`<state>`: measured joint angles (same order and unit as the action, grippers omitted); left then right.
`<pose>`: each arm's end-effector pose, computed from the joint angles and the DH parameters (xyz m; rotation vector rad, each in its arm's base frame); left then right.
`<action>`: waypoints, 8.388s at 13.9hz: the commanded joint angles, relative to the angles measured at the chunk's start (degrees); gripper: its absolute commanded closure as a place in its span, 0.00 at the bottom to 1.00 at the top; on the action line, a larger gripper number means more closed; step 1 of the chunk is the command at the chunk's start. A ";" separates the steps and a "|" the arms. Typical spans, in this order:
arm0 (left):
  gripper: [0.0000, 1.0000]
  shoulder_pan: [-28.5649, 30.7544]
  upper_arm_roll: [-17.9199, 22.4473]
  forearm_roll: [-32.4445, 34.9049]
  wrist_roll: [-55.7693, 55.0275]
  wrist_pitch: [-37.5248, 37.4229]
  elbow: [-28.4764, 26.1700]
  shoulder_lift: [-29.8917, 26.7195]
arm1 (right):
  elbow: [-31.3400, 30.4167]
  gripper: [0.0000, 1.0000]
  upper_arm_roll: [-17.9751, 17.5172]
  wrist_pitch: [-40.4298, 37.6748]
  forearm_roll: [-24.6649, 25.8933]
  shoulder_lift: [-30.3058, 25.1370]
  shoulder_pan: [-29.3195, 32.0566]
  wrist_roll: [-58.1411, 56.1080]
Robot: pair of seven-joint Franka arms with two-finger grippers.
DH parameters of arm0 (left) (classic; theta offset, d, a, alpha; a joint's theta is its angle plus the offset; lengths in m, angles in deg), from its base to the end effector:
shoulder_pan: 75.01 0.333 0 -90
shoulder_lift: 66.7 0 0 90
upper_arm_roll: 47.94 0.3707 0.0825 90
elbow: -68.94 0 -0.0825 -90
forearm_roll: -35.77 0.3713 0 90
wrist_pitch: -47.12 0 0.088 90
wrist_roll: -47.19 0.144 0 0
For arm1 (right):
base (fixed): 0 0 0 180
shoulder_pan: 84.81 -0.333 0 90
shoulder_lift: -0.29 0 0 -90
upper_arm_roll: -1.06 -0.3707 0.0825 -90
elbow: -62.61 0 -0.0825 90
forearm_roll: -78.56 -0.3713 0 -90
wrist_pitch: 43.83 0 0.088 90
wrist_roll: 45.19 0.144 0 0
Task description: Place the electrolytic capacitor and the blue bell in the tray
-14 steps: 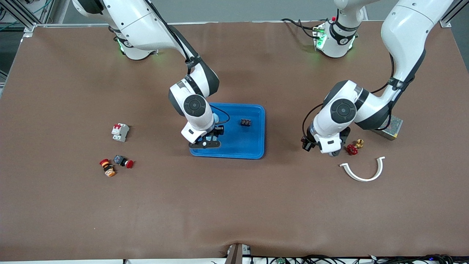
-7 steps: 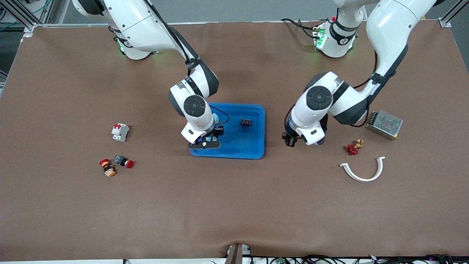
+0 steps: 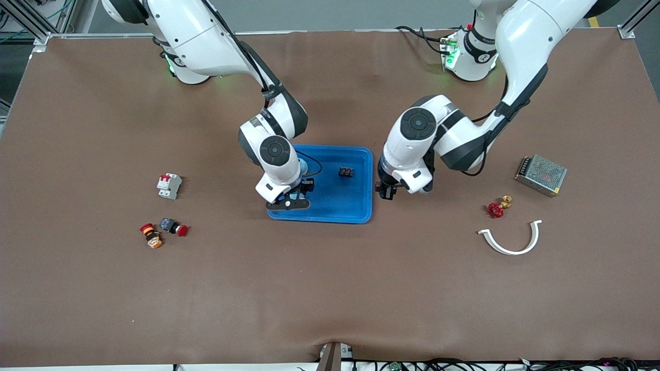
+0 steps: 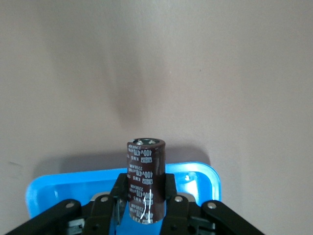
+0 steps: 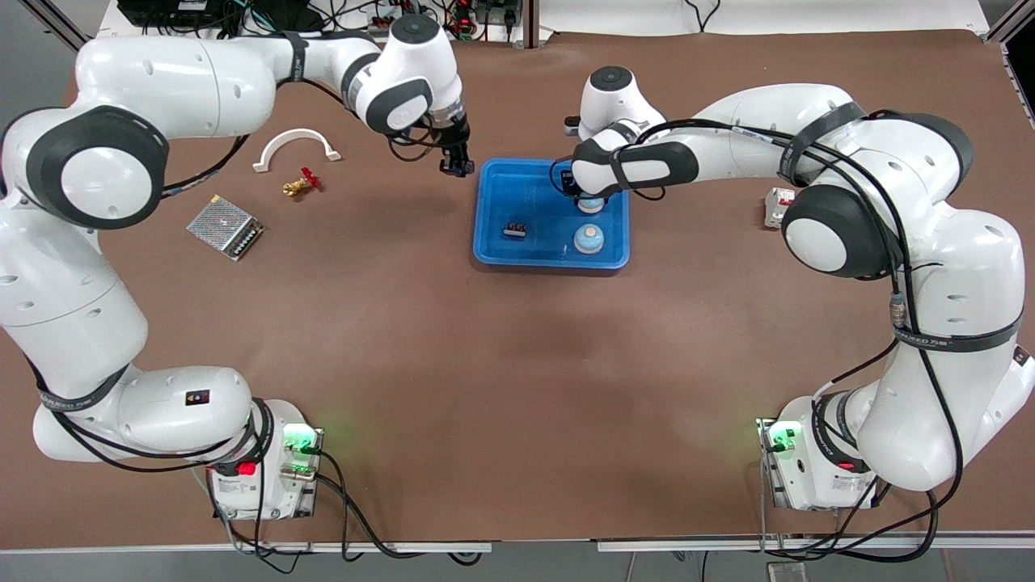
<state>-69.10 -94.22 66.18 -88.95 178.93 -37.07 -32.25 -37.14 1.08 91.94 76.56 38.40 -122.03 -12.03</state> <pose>0.5492 -0.3663 0.3027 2.3141 2.0026 -0.0206 0.5462 0.4162 0.2067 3.1384 0.0708 -0.0682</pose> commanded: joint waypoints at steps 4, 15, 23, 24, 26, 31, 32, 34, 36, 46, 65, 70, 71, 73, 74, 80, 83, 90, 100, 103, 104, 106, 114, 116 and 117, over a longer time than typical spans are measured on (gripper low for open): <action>1.00 -5.89 2.23 7.65 -8.78 0.56 5.27 5.71 | 0.43 0.00 0.42 -3.03 0.76 -2.84 0.21 -0.20; 1.00 -22.94 15.15 6.77 -14.49 0.56 18.10 13.10 | -2.02 0.00 0.60 -31.17 0.50 -29.82 11.44 -17.74; 1.00 -27.00 17.19 6.77 -16.34 0.56 20.49 14.94 | -6.52 0.00 0.69 -31.88 0.59 -37.67 32.62 -34.38; 1.00 -27.00 17.19 6.77 -16.43 0.56 20.31 15.12 | -6.43 0.00 0.69 -31.88 0.59 -37.58 35.08 -34.39; 1.00 -27.00 17.19 6.68 -16.43 0.56 20.31 15.47 | -5.12 0.00 0.69 -31.71 0.85 -37.32 37.99 -34.12; 1.00 -27.88 17.19 6.68 -16.61 0.56 20.22 16.09 | 1.99 0.00 0.69 -36.25 1.56 -37.14 40.99 -33.60; 1.00 -28.31 17.19 6.68 -16.61 0.56 20.22 16.17 | 2.97 0.00 0.69 -37.67 0.60 -36.96 42.12 -33.68; 1.00 -28.58 17.19 6.59 -16.69 0.65 20.22 16.44 | 3.24 0.00 0.60 -37.33 0.50 -36.44 42.75 -33.86; 1.00 -28.67 17.19 6.59 -16.69 0.65 20.22 16.61 | 4.38 0.00 0.51 -37.68 0.50 -36.44 42.23 -33.51; 1.00 -28.41 17.27 6.68 -16.52 0.65 19.17 17.05 | 7.20 0.00 0.60 -37.68 0.59 -36.26 43.02 -33.68; 0.00 -28.14 15.79 6.77 -12.92 -4.53 19.78 14.07 | 7.28 0.00 0.60 -37.68 0.68 -36.17 43.02 -34.12; 0.00 -26.21 14.55 6.68 -12.22 -6.82 19.70 12.31 | 7.28 0.00 0.60 -37.68 0.94 -36.17 42.93 -34.03; 0.00 -25.43 13.59 6.42 -11.34 -7.43 19.70 11.87 | 7.54 0.00 0.60 -37.68 1.03 -36.17 43.01 -34.12; 0.00 -21.39 10.26 5.89 -8.27 -9.71 19.70 11.61 | 7.90 0.00 0.60 -37.77 1.12 -36.17 43.37 -34.21; 0.00 -18.50 7.89 5.98 -6.60 -11.29 19.61 11.52 | 7.90 0.00 0.60 -37.77 1.20 -36.17 43.37 -34.12; 0.00 -6.01 -1.53 6.06 0.88 -17.19 19.08 11.08 | 7.99 0.00 0.60 -37.59 1.12 -36.17 42.93 -33.68; 0.00 -2.23 -3.46 6.15 3.42 -19.57 17.42 10.12 | 8.07 0.00 0.60 -37.59 1.12 -35.91 42.84 -33.68; 0.00 16.22 -14.53 6.24 13.52 -20.35 8.28 4.23 | 8.60 0.00 0.60 -37.59 1.12 -35.82 42.93 -33.77; 0.00 39.95 -28.51 6.24 35.21 -32.12 7.30 3.52 | 9.31 0.00 0.60 -37.68 1.21 -35.82 43.45 -34.21; 0.00 50.57 -33.25 6.07 46.55 -34.59 7.22 3.61 | 9.30 0.00 0.69 -37.68 1.21 -35.73 43.72 -34.12; 0.00 52.70 -33.70 6.06 49.63 -35.21 7.30 3.61 | 9.31 0.00 0.69 -37.68 1.21 -35.73 43.72 -33.86; 0.00 55.52 -33.97 6.06 53.42 -35.47 7.39 3.52 | 9.39 0.00 0.60 -37.59 1.29 -35.21 43.72 -33.86; 0.00 63.44 -37.13 6.33 65.21 -37.85 7.65 3.52 | 9.39 0.00 0.60 -37.68 1.21 -35.12 43.54 -34.12; 0.00 63.62 -36.78 6.33 67.49 -38.55 7.83 3.43 | 9.31 0.00 0.60 -37.68 1.21 -34.94 43.19 -34.12; 0.00 63.35 -36.61 6.59 68.55 -39.51 8.53 3.43 | 9.31 0.00 0.60 -37.68 1.21 -34.94 43.10 -34.03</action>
<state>-6.71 -129.98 72.53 -22.96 141.30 -28.81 -27.65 -29.27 2.34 55.17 77.44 2.58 -79.42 -45.98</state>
